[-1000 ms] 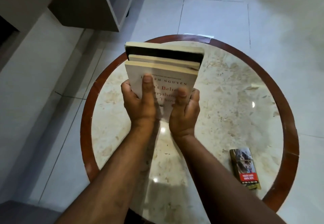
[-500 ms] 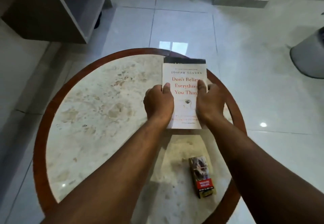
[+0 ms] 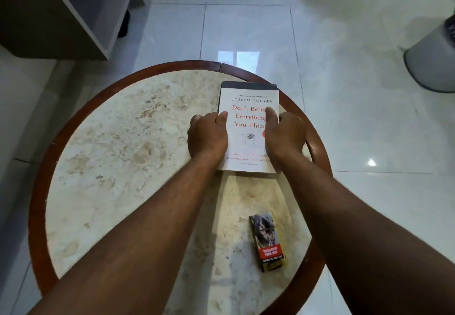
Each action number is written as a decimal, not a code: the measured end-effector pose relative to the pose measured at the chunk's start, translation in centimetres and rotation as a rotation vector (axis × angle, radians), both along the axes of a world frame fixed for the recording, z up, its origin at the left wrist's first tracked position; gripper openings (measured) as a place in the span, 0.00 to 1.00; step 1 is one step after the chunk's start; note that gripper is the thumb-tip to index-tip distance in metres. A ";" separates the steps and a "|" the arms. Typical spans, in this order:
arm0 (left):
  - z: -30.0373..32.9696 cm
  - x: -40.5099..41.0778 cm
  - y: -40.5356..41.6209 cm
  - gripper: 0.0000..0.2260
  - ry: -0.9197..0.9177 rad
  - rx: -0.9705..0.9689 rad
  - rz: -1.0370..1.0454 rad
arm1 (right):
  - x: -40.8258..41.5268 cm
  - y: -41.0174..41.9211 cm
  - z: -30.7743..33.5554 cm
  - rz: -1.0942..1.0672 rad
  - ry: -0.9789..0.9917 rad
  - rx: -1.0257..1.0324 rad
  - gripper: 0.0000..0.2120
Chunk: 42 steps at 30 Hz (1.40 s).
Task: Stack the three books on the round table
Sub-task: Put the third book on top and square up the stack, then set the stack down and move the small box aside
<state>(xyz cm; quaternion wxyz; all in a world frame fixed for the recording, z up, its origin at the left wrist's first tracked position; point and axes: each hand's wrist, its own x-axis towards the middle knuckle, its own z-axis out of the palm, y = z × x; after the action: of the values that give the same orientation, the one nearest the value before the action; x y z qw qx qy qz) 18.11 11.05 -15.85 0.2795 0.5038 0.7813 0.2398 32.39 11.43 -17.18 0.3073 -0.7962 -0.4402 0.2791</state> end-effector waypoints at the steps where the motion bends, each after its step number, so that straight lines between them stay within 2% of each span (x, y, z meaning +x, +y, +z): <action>1: 0.2 -0.1 -0.2 0.20 -0.035 0.003 0.005 | 0.4 -0.2 0.3 0.000 0.065 0.017 0.21; 3: 1.0 -0.6 -2.3 0.24 -0.082 0.039 0.033 | 1.5 -1.7 1.3 -0.009 0.159 0.066 0.23; 4: 1.4 -0.8 -4.3 0.26 -0.086 0.076 0.027 | 2.2 -3.1 1.7 -0.004 0.144 0.103 0.23; 6: 1.8 -0.9 -9.9 0.31 -0.084 0.151 -0.081 | 3.5 -6.8 1.5 0.062 0.030 0.209 0.21; 8: 2.1 -0.6 -15.6 0.39 -0.022 0.101 -0.328 | 4.7 -11.4 0.2 0.196 -0.098 0.279 0.17; 10: 1.7 -0.2 -19.2 0.50 0.098 -0.024 -0.542 | 5.5 -15.6 -1.4 0.350 -0.236 0.270 0.20; 12: 1.0 0.0 -20.5 0.56 0.202 -0.095 -0.618 | 6.1 -18.6 -3.0 0.482 -0.399 0.235 0.26; 15: 0.5 -0.9 -20.0 0.49 0.308 -0.109 -0.680 | 5.9 -21.1 -3.7 0.590 -0.541 0.161 0.31; 18: 0.1 -3.1 -19.5 0.45 0.324 -0.054 -0.682 | 4.7 -22.0 -3.6 0.600 -0.598 0.083 0.34; 24: 1.1 -8.6 -18.2 0.45 0.370 -0.088 -0.721 | 2.5 -23.1 -3.4 0.585 -0.649 -0.052 0.38; 27: 1.3 -14.2 -17.3 0.46 0.386 -0.097 -0.622 | -0.3 -24.3 -3.4 0.694 -0.670 -0.052 0.42; 29: 1.8 -18.4 -16.2 0.48 0.384 -0.169 -0.531 | -2.9 -25.1 -3.5 0.757 -0.704 -0.062 0.45; 33: 3.0 -24.2 -12.8 0.48 0.373 -0.271 -0.499 | -6.9 -25.4 -3.8 0.728 -0.735 -0.114 0.49; 42: 3.3 -26.5 -9.9 0.47 0.349 -0.295 -0.529 | -9.0 -23.9 -3.4 0.757 -0.771 -0.099 0.51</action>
<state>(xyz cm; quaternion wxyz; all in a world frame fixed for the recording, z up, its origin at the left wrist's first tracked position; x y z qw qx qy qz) -8.39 1.16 -12.57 0.2642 0.6765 0.6859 -0.0463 23.40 -12.47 -20.63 -0.0365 -0.6401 -0.7633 0.0787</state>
